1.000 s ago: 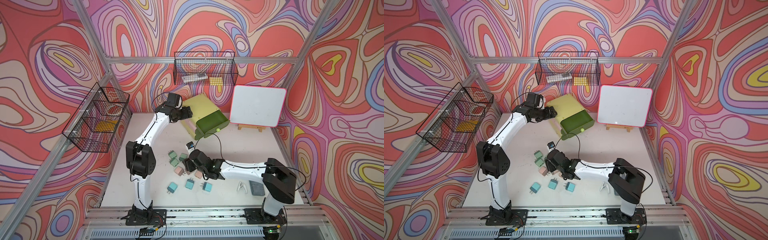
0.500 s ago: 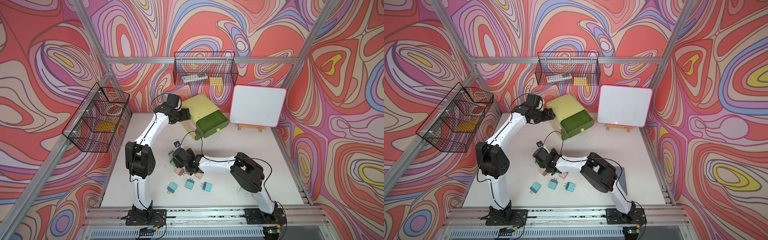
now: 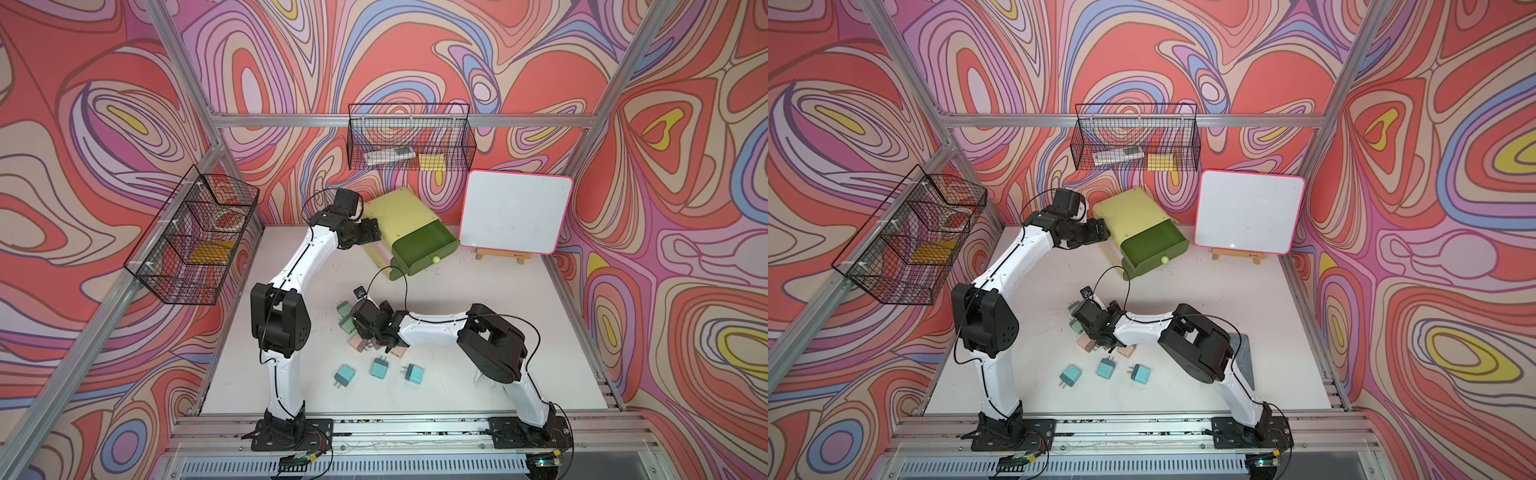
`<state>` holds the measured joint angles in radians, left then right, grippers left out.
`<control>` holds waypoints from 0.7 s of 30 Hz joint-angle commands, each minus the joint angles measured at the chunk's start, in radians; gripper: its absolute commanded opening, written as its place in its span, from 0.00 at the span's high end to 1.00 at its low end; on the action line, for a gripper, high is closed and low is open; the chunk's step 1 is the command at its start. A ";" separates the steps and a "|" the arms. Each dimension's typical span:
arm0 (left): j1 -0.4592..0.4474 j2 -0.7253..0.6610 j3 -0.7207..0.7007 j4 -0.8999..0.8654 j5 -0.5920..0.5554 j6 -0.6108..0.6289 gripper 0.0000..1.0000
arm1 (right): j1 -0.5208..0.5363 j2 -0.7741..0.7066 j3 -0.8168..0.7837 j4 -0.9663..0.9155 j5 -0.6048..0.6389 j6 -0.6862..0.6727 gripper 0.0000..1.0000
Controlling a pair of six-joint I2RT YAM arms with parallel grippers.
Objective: Place the plugs into the drawer by color
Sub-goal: Pick up the plug from the center of the board.
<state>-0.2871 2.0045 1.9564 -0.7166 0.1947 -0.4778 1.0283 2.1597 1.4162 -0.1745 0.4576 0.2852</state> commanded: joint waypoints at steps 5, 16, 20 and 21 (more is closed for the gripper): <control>0.002 -0.019 -0.013 -0.018 0.000 0.010 0.13 | -0.007 -0.107 -0.079 -0.017 -0.015 0.054 0.24; 0.002 -0.027 -0.011 -0.016 -0.001 0.009 0.13 | -0.074 -0.100 0.035 -0.083 -0.146 0.179 0.26; 0.002 -0.029 -0.011 -0.018 -0.003 0.008 0.13 | -0.087 -0.050 0.113 -0.161 -0.174 0.261 0.25; 0.002 -0.029 -0.011 -0.018 -0.004 0.007 0.13 | -0.087 -0.044 0.115 -0.156 -0.185 0.268 0.25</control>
<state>-0.2874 2.0045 1.9553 -0.7189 0.1947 -0.4782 0.9417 2.0754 1.5093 -0.2665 0.3080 0.4747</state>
